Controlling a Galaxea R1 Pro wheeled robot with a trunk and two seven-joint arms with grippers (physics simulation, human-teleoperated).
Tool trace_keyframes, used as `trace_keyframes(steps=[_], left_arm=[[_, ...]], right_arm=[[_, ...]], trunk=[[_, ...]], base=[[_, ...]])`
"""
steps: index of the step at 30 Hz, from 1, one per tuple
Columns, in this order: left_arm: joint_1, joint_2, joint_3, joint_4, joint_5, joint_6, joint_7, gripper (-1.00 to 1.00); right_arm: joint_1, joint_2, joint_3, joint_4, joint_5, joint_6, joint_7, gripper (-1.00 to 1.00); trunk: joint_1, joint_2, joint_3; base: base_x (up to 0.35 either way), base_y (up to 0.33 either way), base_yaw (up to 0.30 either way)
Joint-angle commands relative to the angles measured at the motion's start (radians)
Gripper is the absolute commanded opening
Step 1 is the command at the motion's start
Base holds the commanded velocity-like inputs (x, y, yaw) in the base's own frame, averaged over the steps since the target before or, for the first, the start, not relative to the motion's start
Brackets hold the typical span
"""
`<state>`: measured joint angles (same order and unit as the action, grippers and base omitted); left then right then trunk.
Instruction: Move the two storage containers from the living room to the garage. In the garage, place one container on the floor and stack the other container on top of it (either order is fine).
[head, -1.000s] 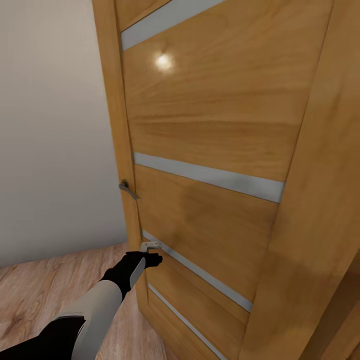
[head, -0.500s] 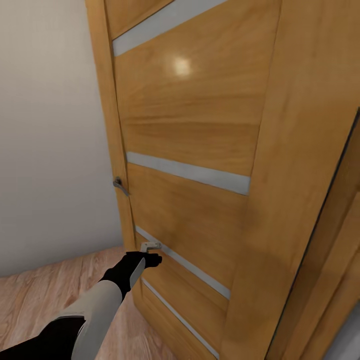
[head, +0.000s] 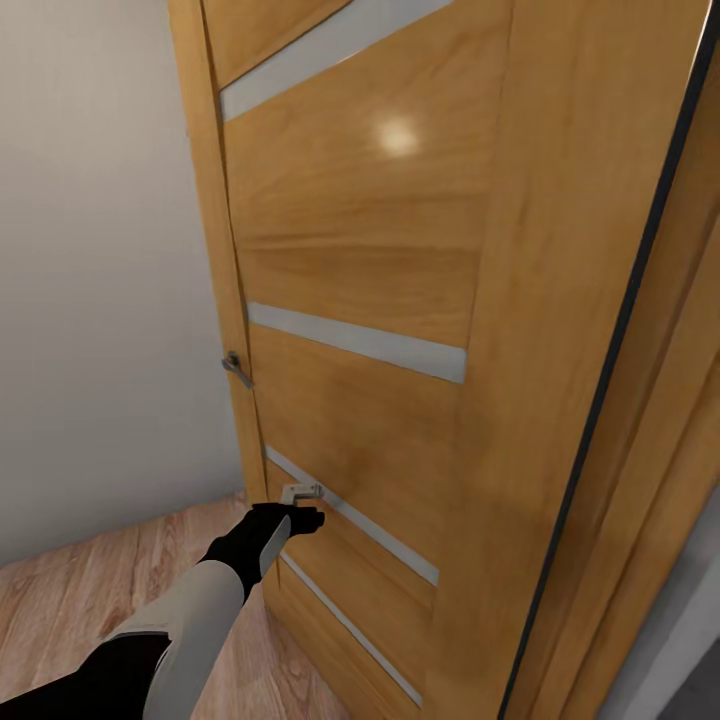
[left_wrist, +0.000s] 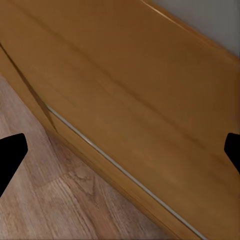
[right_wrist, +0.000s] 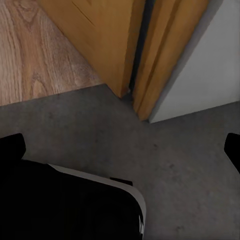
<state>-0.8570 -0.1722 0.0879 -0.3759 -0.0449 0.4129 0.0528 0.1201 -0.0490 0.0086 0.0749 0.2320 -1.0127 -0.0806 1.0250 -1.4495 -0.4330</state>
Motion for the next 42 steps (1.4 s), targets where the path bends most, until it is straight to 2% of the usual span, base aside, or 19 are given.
trace_keyframes(steps=[1, 42], left_arm=[[0.0, -0.002, 0.009, -0.003, 0.019, 0.004, -0.005, 1.0], [0.0, -0.002, 0.009, -0.003, 0.019, 0.004, -0.005, 1.0]], right_arm=[[0.0, 0.0, 0.001, 0.001, 0.009, -0.003, -0.008, 1.0], [0.0, 0.0, 0.002, 0.001, 0.006, -0.002, -0.01, 1.0]], trunk=[[0.0, -0.001, -0.001], [0.0, -0.001, -0.001]], base=[[0.0, 0.0, -0.007], [0.037, 0.039, 0.0]])
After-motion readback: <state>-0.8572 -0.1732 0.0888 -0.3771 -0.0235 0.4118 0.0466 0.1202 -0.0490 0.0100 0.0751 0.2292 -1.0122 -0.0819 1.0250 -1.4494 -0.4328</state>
